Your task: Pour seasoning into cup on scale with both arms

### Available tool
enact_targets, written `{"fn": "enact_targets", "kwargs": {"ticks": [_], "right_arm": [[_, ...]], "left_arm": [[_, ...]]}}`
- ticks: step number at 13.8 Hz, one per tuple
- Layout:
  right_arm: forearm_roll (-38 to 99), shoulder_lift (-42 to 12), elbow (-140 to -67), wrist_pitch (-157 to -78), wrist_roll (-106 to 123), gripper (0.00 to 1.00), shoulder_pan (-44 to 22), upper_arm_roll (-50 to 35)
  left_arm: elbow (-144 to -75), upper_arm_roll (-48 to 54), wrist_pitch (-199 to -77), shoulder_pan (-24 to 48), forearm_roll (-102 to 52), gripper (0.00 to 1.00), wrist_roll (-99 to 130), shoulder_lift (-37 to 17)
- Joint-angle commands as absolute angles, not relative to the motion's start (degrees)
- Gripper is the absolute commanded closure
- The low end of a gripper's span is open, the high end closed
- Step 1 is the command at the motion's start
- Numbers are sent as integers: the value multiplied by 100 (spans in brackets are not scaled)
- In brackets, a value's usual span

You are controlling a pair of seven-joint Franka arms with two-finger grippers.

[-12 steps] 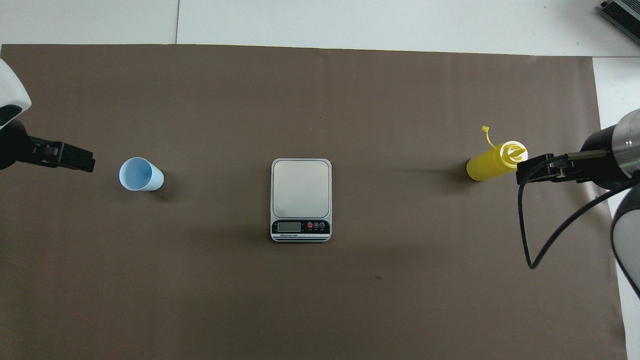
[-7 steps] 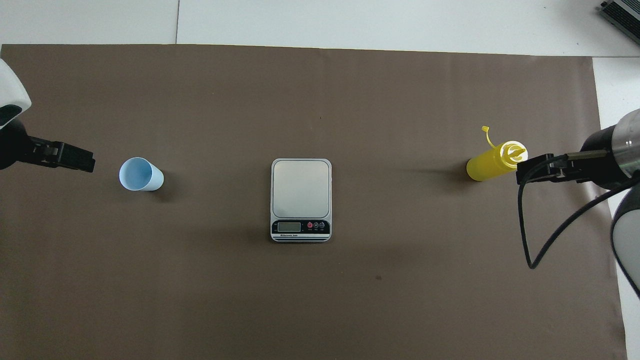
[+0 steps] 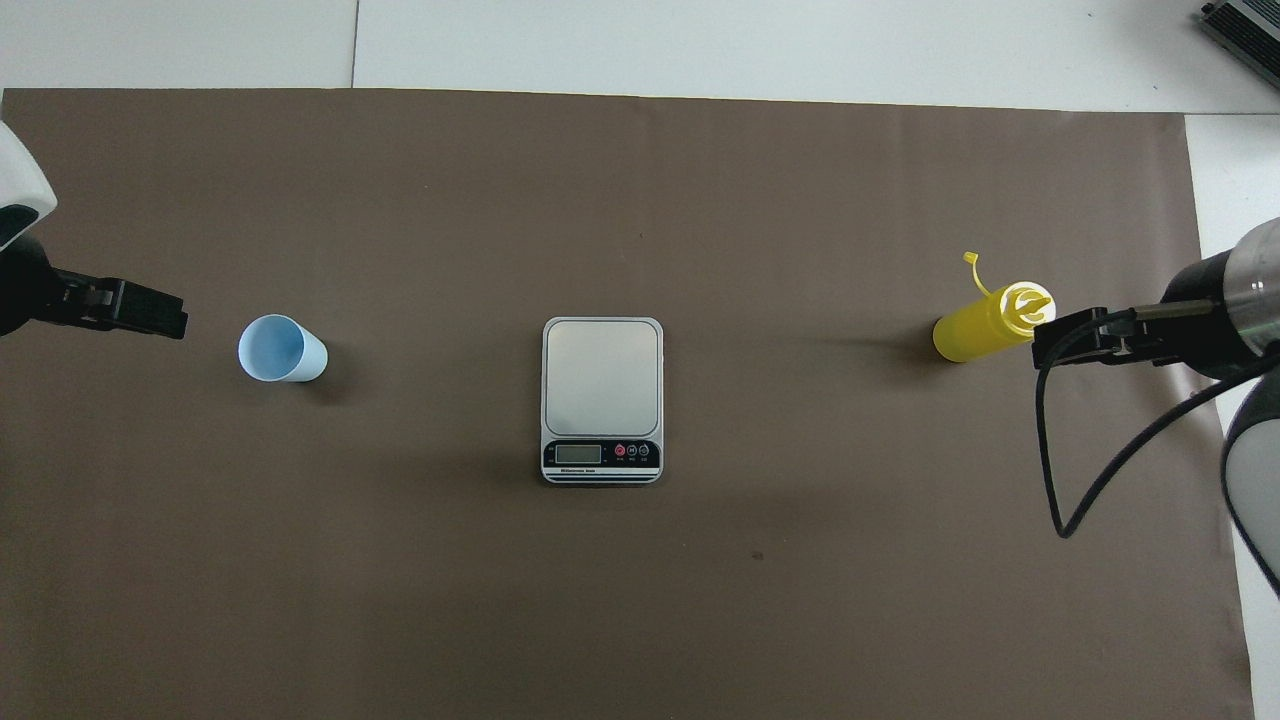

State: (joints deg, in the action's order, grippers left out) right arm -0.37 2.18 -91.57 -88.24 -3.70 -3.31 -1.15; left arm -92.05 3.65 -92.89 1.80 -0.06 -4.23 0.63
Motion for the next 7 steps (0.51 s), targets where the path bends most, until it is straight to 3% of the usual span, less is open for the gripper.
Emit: {"fn": "enact_targets", "kwargs": {"ticks": [1,7], "right_arm": [[-18,237,-9202,-8851,-246,0,-290,-114],[-18,237,-9202,-8851,-246,0,-281,-114]], "left_arm": [[-9746,334,-9824,114,-79,0,-316,237],[-10975,325,-11274,-289,-88,0,-185,-17]]}}
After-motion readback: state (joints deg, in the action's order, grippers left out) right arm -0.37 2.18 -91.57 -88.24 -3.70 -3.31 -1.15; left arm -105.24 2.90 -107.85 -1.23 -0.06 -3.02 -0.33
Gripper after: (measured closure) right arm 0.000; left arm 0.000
